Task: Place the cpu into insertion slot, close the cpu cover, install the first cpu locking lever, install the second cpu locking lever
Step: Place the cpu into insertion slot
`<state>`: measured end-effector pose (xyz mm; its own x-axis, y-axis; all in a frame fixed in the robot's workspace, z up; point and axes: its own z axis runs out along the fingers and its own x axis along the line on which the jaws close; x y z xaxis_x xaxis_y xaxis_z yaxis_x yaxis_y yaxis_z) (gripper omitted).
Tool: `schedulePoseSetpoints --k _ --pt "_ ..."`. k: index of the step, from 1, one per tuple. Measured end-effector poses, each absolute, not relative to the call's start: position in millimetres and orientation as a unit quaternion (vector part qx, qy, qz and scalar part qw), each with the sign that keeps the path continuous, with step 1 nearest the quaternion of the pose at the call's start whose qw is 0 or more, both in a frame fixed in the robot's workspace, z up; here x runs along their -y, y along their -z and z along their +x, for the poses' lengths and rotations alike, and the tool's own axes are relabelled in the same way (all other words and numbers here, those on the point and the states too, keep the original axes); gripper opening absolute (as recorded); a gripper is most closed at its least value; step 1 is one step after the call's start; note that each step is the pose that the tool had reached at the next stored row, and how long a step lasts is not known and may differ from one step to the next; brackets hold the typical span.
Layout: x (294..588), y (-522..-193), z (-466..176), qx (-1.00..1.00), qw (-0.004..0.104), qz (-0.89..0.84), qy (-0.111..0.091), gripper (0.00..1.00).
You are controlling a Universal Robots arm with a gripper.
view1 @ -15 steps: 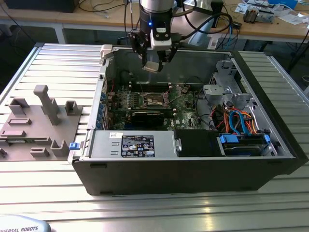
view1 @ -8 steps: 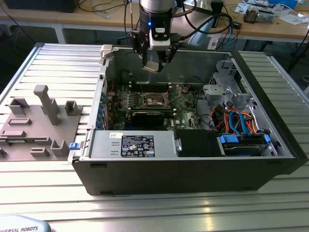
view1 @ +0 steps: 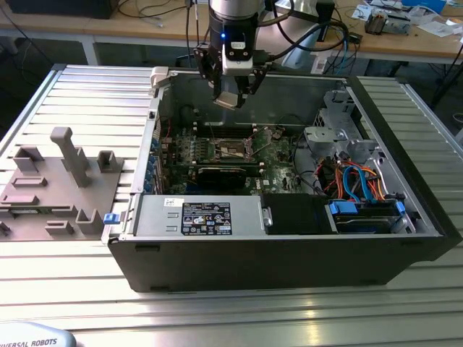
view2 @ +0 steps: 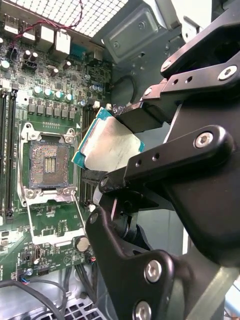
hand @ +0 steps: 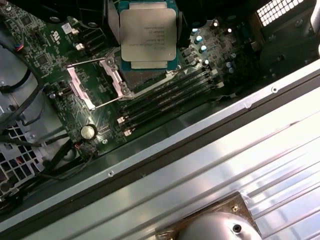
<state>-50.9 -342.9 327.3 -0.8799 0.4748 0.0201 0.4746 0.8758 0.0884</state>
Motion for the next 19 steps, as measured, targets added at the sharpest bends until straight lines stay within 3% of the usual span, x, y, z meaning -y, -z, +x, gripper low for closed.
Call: schedulePoseSetpoints --k 19 --pt "342.9 -326.6 -50.9 -0.954 0.003 0.295 -0.045 0.54"
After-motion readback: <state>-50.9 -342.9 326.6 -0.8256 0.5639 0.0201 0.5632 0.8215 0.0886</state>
